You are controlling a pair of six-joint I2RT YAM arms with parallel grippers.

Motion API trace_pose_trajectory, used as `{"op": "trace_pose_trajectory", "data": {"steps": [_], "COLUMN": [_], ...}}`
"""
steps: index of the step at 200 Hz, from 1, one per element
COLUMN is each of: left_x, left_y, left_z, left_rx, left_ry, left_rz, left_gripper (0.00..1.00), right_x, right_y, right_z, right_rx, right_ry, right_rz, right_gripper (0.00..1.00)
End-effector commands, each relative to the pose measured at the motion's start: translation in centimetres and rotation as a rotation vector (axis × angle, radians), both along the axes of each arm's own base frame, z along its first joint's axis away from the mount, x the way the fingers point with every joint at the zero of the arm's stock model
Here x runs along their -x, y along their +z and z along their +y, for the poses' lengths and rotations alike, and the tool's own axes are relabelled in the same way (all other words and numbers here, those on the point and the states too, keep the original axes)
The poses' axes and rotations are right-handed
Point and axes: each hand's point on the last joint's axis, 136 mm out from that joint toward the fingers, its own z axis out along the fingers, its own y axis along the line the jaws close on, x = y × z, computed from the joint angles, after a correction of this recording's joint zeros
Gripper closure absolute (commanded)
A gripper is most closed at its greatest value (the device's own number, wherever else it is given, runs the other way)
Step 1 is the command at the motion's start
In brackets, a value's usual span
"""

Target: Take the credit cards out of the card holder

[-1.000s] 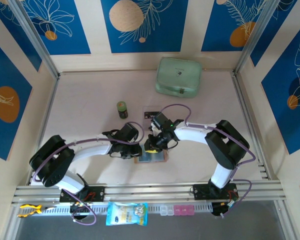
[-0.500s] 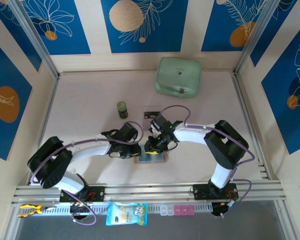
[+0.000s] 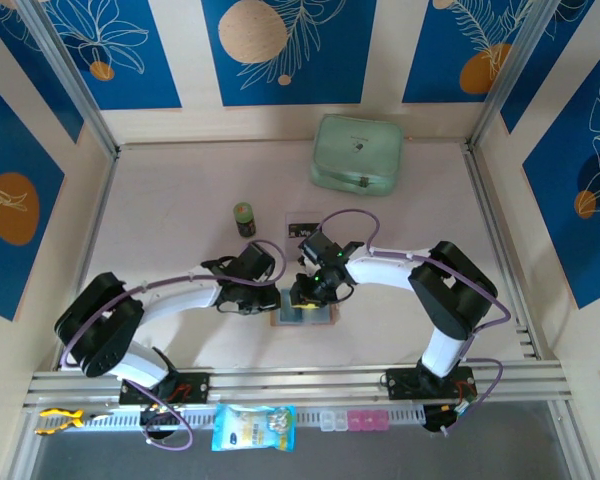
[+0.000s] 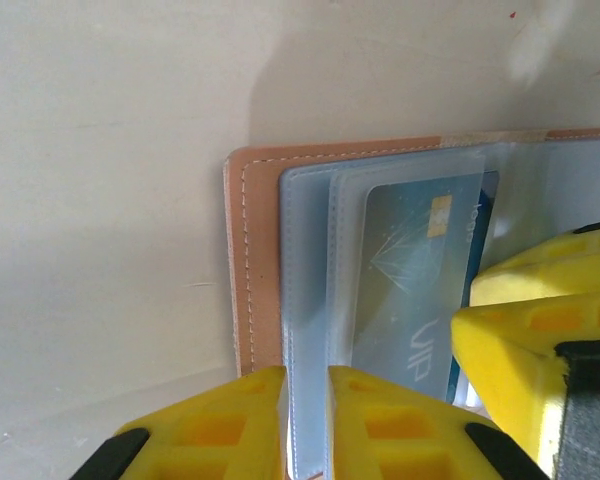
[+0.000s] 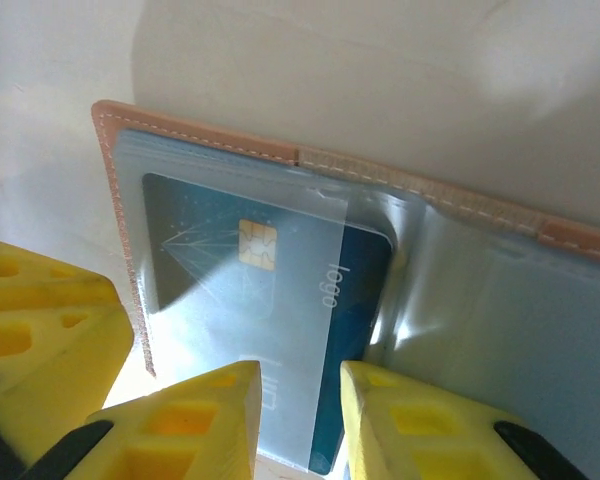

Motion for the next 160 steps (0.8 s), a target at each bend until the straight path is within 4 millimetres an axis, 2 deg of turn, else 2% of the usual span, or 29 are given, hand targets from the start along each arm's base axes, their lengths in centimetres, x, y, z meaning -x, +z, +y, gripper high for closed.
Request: {"op": "trace_pose_trajectory", "data": {"steps": [1, 44, 111, 160], "left_x": [-0.6, -0.8, -1.0, -0.4], "left_y": [0.7, 1.0, 0.3, -1.3], "left_z": [-0.7, -1.9, -3.0, -1.8], "left_rx": [0.019, 0.064, 0.094, 0.013], "left_ry": [-0.023, -0.036, -0.055, -0.036], "left_rz": [-0.004, -0.001, 0.025, 0.078], "left_gripper": [0.83, 0.86, 0.89, 0.91], "right_x": [0.0, -0.1, -0.4, -0.4], "right_y": [0.5, 0.7, 0.9, 1.2], "right_z": [-1.0, -1.0, -1.3, -1.8], "right_rx": [0.052, 0.056, 0.077, 0.095], "right_ry": [0.008, 0.014, 0.012, 0.009], "right_rz": [-0.030, -0.048, -0.064, -0.076], "right_gripper": [0.71, 0.71, 0.71, 0.71]}}
